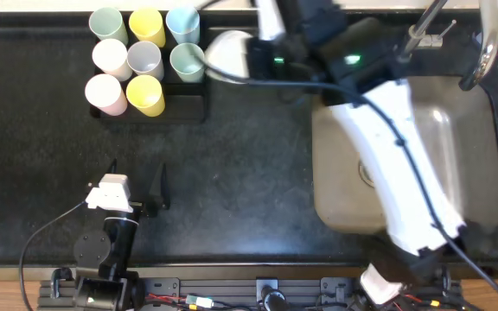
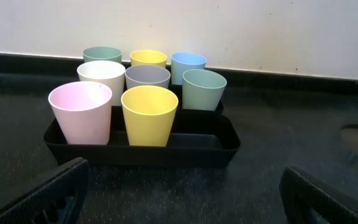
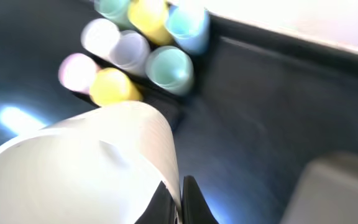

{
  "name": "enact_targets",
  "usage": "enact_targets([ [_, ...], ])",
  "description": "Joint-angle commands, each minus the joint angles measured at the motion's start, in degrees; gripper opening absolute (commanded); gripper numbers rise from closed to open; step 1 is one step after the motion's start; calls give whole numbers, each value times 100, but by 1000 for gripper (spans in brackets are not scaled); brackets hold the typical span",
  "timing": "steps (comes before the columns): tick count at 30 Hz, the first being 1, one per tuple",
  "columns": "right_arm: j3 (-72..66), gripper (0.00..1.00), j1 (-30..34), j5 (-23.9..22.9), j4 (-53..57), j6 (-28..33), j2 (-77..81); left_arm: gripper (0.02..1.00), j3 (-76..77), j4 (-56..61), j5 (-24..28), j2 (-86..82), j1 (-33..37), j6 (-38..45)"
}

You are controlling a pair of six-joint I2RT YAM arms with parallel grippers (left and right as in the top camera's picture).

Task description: Store Cups

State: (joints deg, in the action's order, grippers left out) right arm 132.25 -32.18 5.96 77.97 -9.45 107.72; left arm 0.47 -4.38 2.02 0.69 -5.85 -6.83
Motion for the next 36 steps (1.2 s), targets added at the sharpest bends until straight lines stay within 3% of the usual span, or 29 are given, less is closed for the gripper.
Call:
enact_targets([
  [1, 284, 45, -544, -531, -4, -693, 1067, 1000, -2, -24, 92, -52, 44, 103],
  [14, 282, 42, -944, -826, -334, -1482, 2452, 1000, -2, -26, 90, -52, 44, 103],
  [36, 203, 45, -986, -966, -577, -1521, 3023, 1000, -2, -26, 92, -52, 44, 103],
])
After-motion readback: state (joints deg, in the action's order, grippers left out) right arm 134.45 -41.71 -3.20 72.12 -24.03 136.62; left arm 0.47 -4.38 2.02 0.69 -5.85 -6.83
